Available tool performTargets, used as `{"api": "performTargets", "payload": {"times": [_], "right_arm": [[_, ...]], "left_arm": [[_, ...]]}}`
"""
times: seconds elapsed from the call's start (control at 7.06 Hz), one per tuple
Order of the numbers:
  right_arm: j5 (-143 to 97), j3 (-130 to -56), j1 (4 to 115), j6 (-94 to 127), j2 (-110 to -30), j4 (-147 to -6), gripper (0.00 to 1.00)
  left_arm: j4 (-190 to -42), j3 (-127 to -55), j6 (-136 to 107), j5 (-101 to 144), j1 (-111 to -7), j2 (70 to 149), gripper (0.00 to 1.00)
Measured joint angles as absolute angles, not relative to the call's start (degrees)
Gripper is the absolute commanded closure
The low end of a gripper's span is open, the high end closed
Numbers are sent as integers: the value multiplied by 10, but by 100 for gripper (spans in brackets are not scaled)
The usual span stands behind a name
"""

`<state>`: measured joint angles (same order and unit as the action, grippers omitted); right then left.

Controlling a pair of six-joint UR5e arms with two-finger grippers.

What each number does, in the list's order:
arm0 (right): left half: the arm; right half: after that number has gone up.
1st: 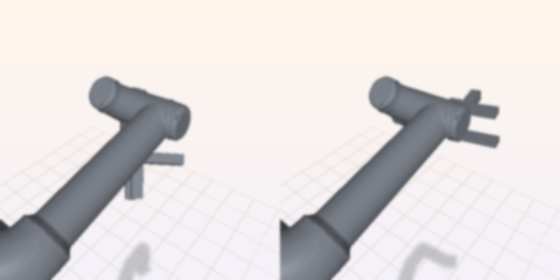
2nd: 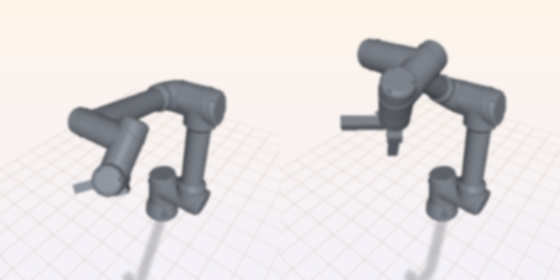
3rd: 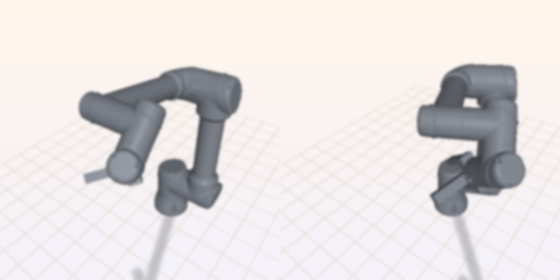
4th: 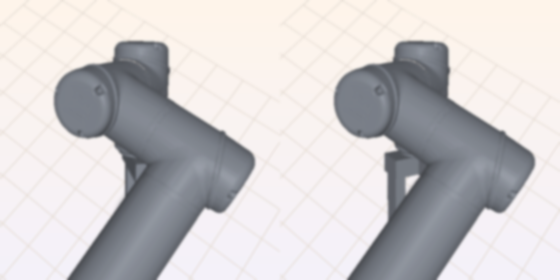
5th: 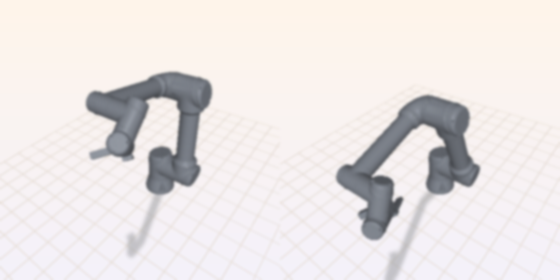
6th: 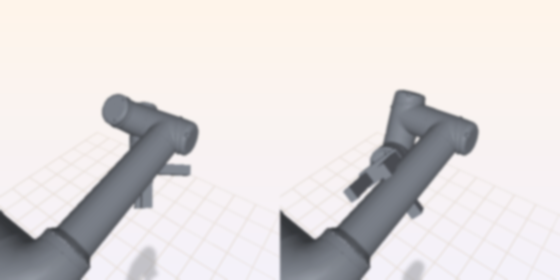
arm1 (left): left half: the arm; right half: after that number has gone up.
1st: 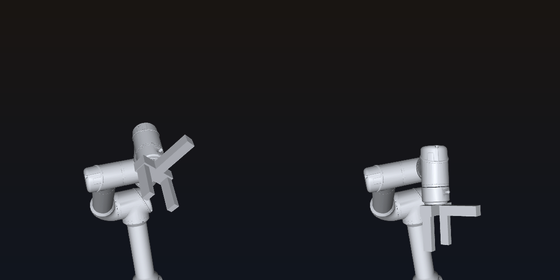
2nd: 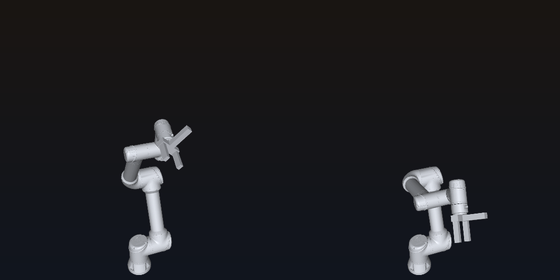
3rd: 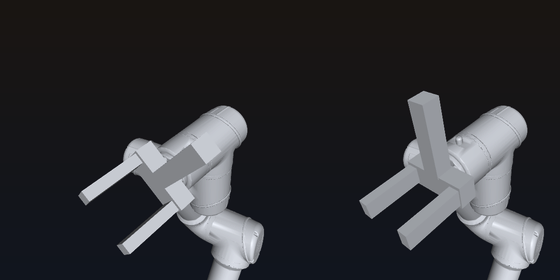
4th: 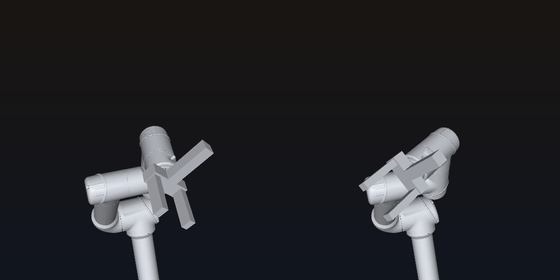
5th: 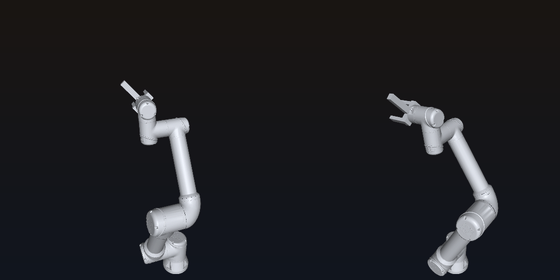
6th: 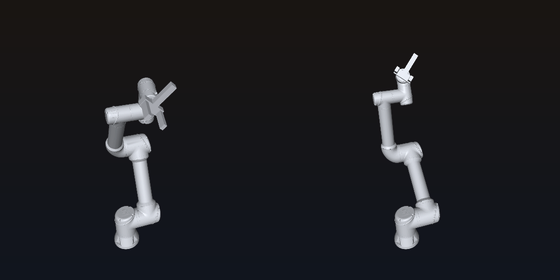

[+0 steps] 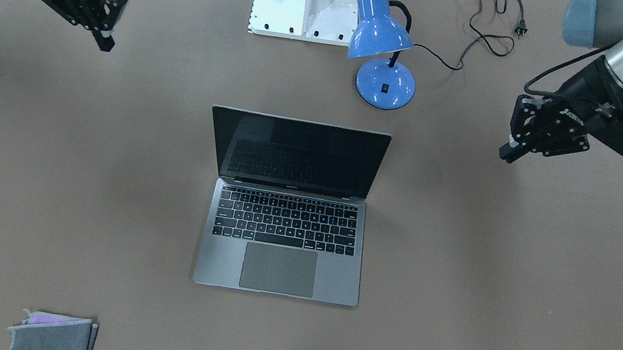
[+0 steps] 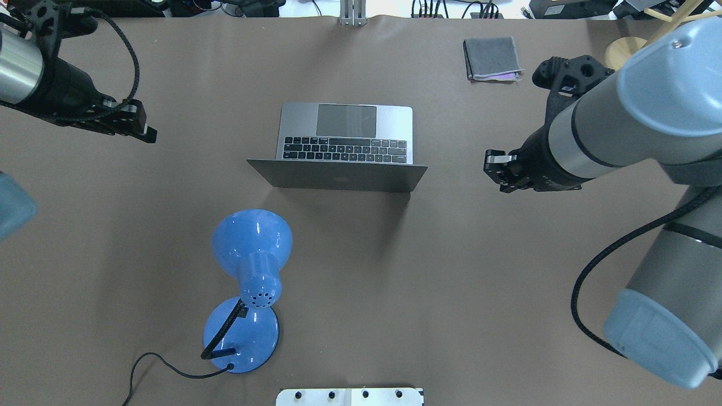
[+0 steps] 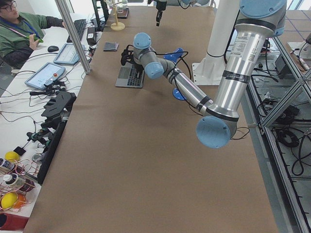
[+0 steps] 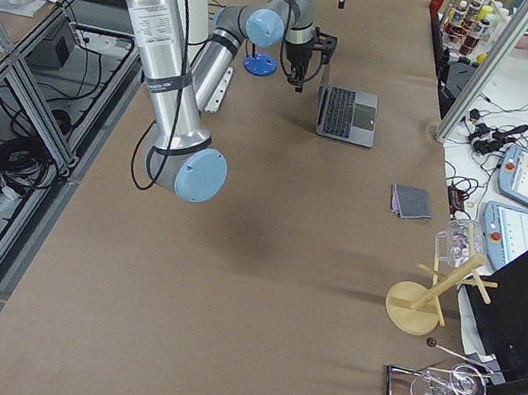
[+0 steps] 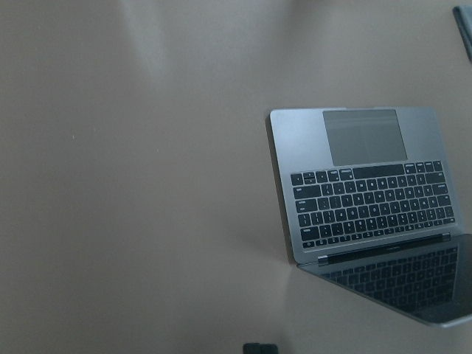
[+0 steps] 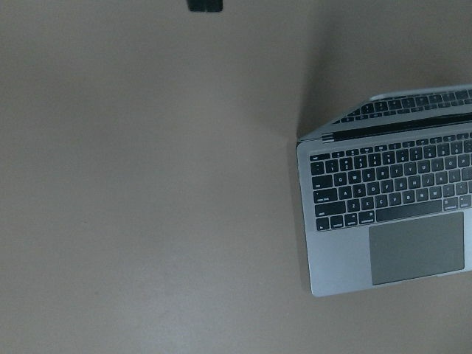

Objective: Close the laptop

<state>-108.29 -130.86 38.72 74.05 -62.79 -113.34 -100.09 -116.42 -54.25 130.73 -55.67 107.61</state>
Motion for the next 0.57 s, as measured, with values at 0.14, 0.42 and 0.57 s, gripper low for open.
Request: {"api": "performTargets", "payload": {"times": [0.14, 0.42, 0.57], "right_arm": [[-1067, -1305, 364, 765, -605, -1152, 100], [-1046, -1285, 332, 820, -570, -1163, 100], [-1042, -1267, 322, 845, -551, -1165, 100]], "left_arm": [[-969, -1172, -570, 1287, -531, 1095, 100], [-888, -1177, -620, 1266, -491, 1154, 100], [-844, -1177, -634, 1254, -476, 1184, 100]]}}
